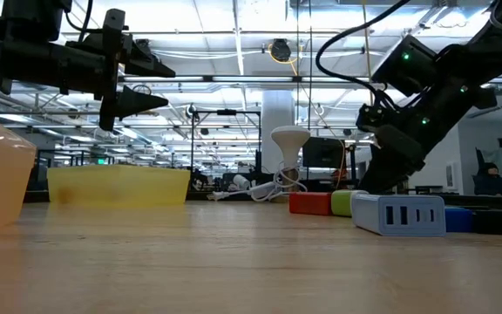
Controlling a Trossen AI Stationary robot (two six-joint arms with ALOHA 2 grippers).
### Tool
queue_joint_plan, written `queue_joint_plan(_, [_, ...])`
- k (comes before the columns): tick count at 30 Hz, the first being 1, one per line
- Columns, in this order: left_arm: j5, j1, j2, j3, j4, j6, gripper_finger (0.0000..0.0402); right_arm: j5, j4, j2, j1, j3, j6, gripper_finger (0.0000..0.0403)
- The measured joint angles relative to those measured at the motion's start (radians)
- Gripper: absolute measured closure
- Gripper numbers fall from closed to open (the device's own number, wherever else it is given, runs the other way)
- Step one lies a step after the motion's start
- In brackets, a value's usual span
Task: Pick & Place Office items
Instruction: Put the violet charger adapter into the yellow bin
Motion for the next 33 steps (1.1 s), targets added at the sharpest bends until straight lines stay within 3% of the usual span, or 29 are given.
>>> queue_joint_plan(12, [-0.009,0.001,0.000,0.000,0.004,0.003,0.0131,0.004,0.053,0.041,0.000,0.000,0.045,0.0133])
queue_joint_plan(18, [-0.009,0.001,0.000,0.000,0.004,0.004,0.0131,0.120,0.042,0.041,0.000,0.000,0.032,0.0133])
queue_joint_plan(27, [-0.009,0.001,0.000,0.000,0.004,0.007,0.0131,0.132,0.015,0.041,0.000,0.000,-0.039,0.0133])
queue_joint_plan(33, [-0.009,0.001,0.000,0.000,0.004,0.011,0.0131,0.235,0.010,0.041,0.000,0.000,-0.086,0.0133])
